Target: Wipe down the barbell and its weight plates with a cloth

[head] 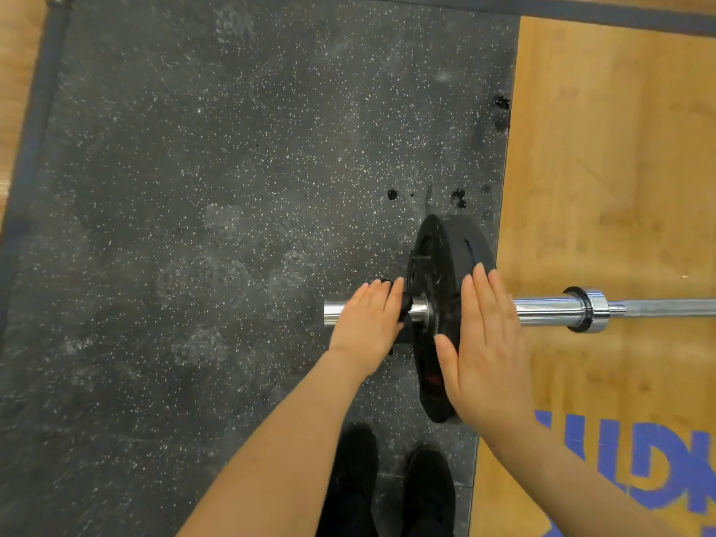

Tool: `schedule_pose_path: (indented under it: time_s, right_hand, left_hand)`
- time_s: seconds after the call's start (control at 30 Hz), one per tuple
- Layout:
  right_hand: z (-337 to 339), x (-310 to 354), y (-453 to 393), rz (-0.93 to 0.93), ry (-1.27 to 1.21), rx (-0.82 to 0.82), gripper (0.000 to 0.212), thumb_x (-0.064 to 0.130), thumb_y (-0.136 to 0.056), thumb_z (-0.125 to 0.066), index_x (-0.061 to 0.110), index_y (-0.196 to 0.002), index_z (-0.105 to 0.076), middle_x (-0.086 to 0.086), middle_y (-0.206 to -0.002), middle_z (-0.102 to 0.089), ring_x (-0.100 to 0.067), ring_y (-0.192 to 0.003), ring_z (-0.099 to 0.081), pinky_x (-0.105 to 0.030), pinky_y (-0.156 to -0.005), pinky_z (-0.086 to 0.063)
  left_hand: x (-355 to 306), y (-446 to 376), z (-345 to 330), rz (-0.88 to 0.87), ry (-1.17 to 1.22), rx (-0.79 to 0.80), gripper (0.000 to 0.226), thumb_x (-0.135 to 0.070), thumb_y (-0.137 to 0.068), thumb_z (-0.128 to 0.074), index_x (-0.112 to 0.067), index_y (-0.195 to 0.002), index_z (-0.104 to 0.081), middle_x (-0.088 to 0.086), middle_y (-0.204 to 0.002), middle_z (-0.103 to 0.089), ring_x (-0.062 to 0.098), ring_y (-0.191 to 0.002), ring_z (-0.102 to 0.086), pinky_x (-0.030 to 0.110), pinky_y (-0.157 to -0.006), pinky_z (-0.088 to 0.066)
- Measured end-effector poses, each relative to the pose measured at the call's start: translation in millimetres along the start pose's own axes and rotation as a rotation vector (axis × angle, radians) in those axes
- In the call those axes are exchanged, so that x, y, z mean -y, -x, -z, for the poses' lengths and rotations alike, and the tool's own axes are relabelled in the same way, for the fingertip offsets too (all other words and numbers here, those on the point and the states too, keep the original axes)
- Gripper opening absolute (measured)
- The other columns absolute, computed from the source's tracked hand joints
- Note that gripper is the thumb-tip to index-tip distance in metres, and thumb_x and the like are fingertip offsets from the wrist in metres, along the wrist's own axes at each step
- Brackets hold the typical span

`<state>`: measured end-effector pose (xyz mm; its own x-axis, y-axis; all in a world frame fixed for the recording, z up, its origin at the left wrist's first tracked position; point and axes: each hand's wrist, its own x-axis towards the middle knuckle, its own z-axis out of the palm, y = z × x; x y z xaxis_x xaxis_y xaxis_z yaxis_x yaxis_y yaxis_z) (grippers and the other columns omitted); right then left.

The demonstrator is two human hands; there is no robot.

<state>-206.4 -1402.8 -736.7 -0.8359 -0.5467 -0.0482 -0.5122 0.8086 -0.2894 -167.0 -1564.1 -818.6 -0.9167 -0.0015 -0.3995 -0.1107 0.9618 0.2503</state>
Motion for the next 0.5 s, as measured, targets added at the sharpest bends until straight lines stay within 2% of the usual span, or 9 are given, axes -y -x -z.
schedule_pose_path:
  time_s: [0.1,0.2,0.33,0.5]
  right_hand:
    - [-7,-2,25,0.013,0.011,-0.011,0.065,0.041,-0.101,-0.029,0.0,-0.151,-0.019,-0.014,-0.16,-0.016,-0.027,-0.149,-0.01,-0.044,-0.117,-0.022]
    - [-11,-4,47,0.027,0.031,-0.012,0.067,0.044,-0.102,-0.025,0.002,-0.153,-0.012,-0.015,-0.16,-0.015,-0.028,-0.149,-0.01,-0.05,-0.111,-0.03]
    - [-15,-6,67,0.054,0.049,-0.021,0.069,0.044,-0.101,-0.028,0.002,-0.153,-0.009,-0.017,-0.16,-0.014,-0.031,-0.149,-0.009,-0.052,-0.113,-0.027]
    - [-17,-4,81,0.049,0.065,0.008,0.075,0.044,-0.098,-0.035,0.003,-0.154,-0.004,-0.014,-0.162,-0.006,-0.031,-0.149,-0.007,-0.051,-0.116,-0.023]
  left_hand:
    - [-17,-1,-9,-0.051,0.036,0.003,0.066,-0.034,-0.103,-0.036,-0.007,-0.154,-0.004,0.012,-0.157,-0.023,0.024,-0.147,-0.015,0.034,-0.12,-0.001]
    - [-17,10,-16,-0.088,0.045,0.008,0.064,-0.033,-0.101,-0.043,-0.005,-0.152,-0.016,0.012,-0.153,-0.029,0.025,-0.144,-0.022,0.034,-0.12,-0.004]
    - [12,35,-17,-0.051,0.017,0.008,0.063,-0.037,-0.097,-0.051,-0.006,-0.147,-0.029,0.008,-0.147,-0.039,0.022,-0.139,-0.033,0.032,-0.12,-0.007]
    - [33,53,-17,-0.012,-0.037,0.048,0.064,-0.041,-0.098,-0.047,-0.007,-0.149,-0.027,0.006,-0.15,-0.036,0.02,-0.141,-0.031,0.031,-0.12,-0.008]
